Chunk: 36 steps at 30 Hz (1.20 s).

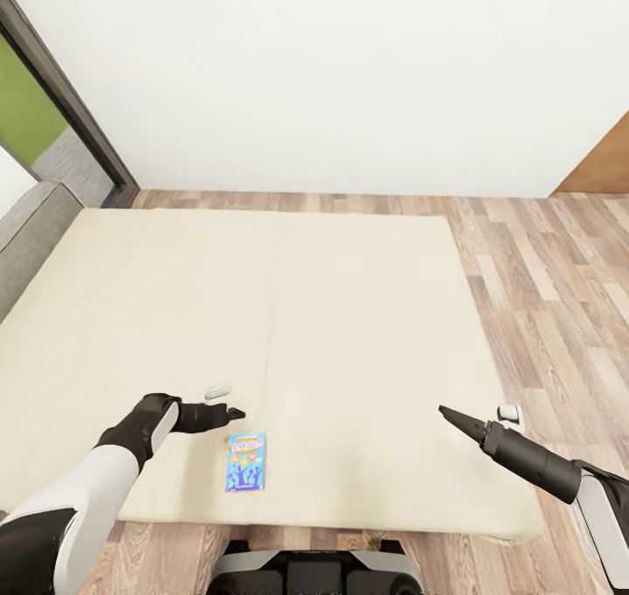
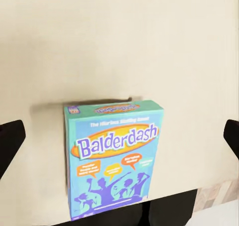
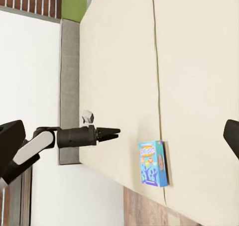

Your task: Put all the toys in the child's room - the three board games (two on the bed and one on the table), the two jigsaw puzzles on the table, and the tennis ball on the table - inside the toy box on the table in the child's room.

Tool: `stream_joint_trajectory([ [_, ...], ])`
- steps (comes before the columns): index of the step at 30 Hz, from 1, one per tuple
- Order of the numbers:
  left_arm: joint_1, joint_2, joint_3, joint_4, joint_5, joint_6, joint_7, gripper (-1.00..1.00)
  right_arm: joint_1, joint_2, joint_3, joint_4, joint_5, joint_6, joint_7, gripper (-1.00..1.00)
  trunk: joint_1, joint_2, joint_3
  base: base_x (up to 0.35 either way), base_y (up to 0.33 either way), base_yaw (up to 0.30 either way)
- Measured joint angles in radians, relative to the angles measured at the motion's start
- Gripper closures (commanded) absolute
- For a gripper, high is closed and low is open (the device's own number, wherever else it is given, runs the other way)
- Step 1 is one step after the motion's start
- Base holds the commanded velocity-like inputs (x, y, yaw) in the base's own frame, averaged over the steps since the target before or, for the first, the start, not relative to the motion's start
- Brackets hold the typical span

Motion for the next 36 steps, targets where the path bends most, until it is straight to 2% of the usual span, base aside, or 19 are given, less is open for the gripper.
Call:
stream_joint_trajectory([
  [6,-0.022,-0.024,0.000,0.000,0.001,0.003,0.061,-1.00,0.000,0.000,0.000,0.001,0.000,0.000,0.000,-1.00,0.000,0.000,-0.010,0.000,0.000,0.000],
  [11,-0.026,-0.033,0.000,0.001,0.002,0.002,0.080,-1.00,0.000,-0.001,0.000,0.001,0.000,0.000,0.000,-1.00,0.000,0.000,-0.018,0.000,0.000,0.000],
  [22,-0.028,-0.037,-0.002,0.001,0.002,0.004,0.087,-1.00,0.000,0.000,0.000,0.001,0.000,0.000,0.000,-1.00,0.000,0.000,-0.034,0.000,0.000,0.000],
  [36,-0.028,-0.040,-0.004,0.008,0.001,0.006,0.085,-1.00,0.000,0.001,0.001,0.001,-0.001,-0.001,-0.003,-1.00,0.000,0.000,-0.038,0.000,0.000,0.000],
])
